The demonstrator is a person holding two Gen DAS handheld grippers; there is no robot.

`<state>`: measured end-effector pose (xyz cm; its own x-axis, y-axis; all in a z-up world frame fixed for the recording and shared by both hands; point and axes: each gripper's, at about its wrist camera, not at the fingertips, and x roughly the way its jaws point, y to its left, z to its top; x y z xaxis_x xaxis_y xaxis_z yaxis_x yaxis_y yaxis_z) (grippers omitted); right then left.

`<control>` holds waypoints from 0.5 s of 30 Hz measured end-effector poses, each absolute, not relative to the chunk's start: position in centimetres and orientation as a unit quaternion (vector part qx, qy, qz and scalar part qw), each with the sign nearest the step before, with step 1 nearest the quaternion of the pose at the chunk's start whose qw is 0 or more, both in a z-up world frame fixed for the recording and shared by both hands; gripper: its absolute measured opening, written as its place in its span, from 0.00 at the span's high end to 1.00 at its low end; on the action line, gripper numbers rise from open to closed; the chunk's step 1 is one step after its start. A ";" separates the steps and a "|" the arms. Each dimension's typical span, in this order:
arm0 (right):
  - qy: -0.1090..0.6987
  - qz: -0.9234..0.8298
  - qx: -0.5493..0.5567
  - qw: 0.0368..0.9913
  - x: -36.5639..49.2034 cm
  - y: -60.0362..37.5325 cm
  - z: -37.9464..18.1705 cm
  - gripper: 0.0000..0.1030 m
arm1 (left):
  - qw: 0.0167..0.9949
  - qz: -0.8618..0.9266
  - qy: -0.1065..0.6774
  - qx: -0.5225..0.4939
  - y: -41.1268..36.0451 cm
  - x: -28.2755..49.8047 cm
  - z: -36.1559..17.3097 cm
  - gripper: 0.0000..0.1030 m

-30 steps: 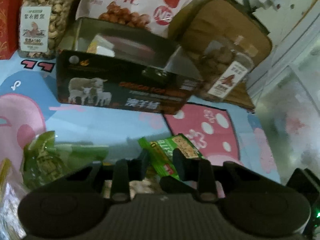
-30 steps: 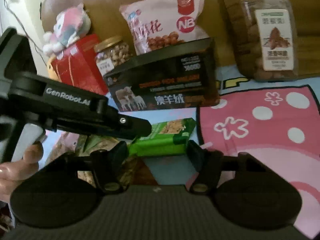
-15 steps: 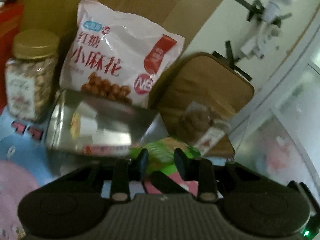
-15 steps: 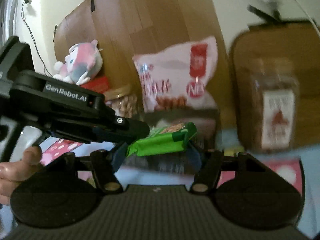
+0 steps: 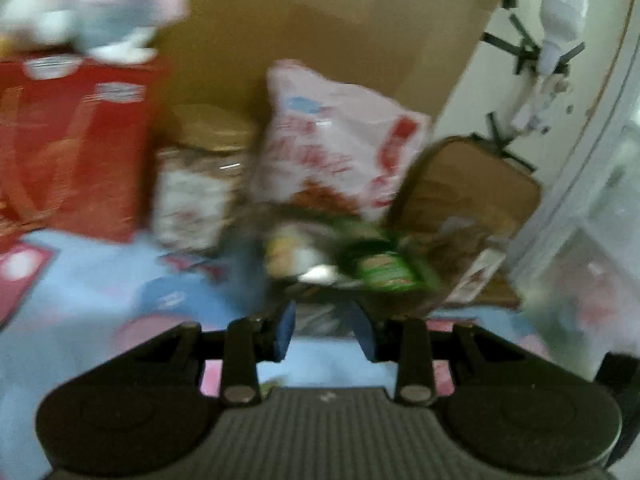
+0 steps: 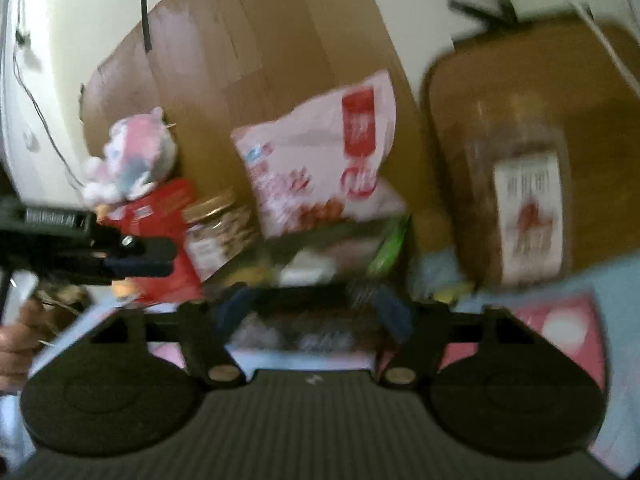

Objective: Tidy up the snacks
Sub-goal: 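Drop the green packet into the silver tin with the left gripper, then reach the left gripper to the clear bag of round biscuit and grasp it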

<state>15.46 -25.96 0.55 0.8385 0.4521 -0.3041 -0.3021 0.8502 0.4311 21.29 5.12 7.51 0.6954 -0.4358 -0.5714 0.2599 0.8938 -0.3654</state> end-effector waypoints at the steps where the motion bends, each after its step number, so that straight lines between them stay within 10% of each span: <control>1: 0.219 0.212 0.194 0.933 15.1 -25.5 0.1 0.55 | 0.913 -0.177 0.344 -0.128 6.1 20.3 7.0 0.70; 15: 0.274 0.322 0.089 0.902 10.2 -13.7 0.6 0.61 | 0.877 -0.180 0.386 -0.223 13.1 16.1 -0.1 0.44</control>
<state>10.16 -13.71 0.59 0.6420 0.6300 -0.4370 -0.5328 0.7764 0.3365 16.08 13.07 -0.06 0.6370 -0.4883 -0.5964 0.1444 0.8356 -0.5299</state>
